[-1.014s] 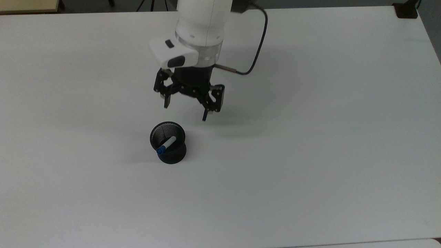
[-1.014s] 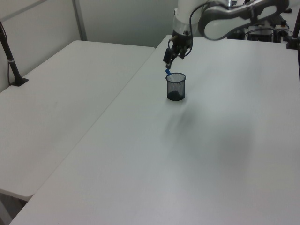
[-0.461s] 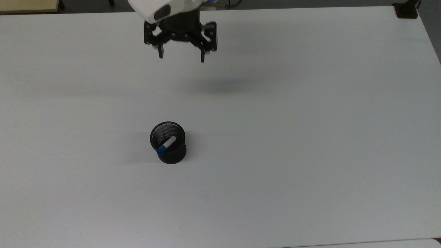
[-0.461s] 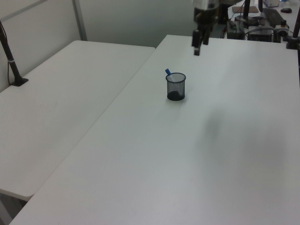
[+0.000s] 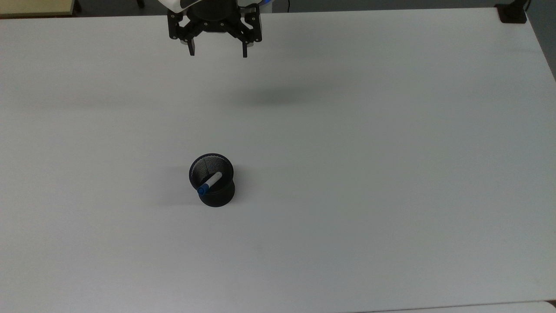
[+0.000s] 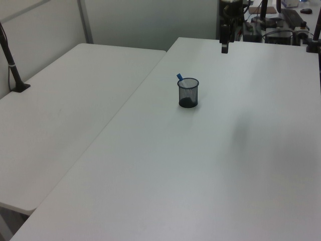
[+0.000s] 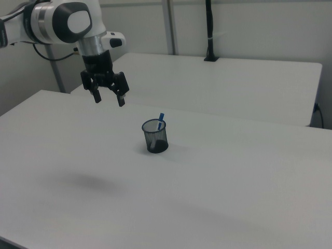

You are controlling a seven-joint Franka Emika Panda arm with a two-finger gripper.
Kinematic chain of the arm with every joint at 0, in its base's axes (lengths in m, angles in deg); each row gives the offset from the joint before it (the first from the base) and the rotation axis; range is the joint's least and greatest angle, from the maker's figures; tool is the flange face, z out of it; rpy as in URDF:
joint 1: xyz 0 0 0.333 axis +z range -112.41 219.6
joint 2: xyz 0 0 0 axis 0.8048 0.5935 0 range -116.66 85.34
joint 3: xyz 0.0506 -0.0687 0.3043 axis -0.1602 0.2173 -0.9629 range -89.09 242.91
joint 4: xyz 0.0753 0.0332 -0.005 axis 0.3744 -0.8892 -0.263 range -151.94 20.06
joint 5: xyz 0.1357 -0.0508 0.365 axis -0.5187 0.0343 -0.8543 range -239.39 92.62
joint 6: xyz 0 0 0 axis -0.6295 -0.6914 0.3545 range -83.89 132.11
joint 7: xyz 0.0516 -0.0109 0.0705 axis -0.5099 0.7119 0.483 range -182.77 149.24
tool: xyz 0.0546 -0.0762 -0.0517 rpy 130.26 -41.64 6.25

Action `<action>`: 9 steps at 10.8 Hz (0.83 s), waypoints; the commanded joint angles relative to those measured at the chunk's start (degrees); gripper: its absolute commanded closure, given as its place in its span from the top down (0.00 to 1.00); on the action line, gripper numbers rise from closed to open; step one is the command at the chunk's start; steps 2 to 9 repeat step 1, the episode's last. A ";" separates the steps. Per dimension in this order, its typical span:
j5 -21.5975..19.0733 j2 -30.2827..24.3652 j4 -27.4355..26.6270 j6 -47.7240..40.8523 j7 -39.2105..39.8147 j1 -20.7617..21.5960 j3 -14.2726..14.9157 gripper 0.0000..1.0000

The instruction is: Insert the marker

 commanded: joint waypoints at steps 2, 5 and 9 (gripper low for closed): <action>-0.71 -1.25 -1.43 -0.61 -1.86 0.40 0.14 1.00; -0.71 -1.25 -1.43 -0.61 -1.86 0.40 0.14 1.00; -0.71 -1.25 -1.43 -0.61 -1.86 0.40 0.14 1.00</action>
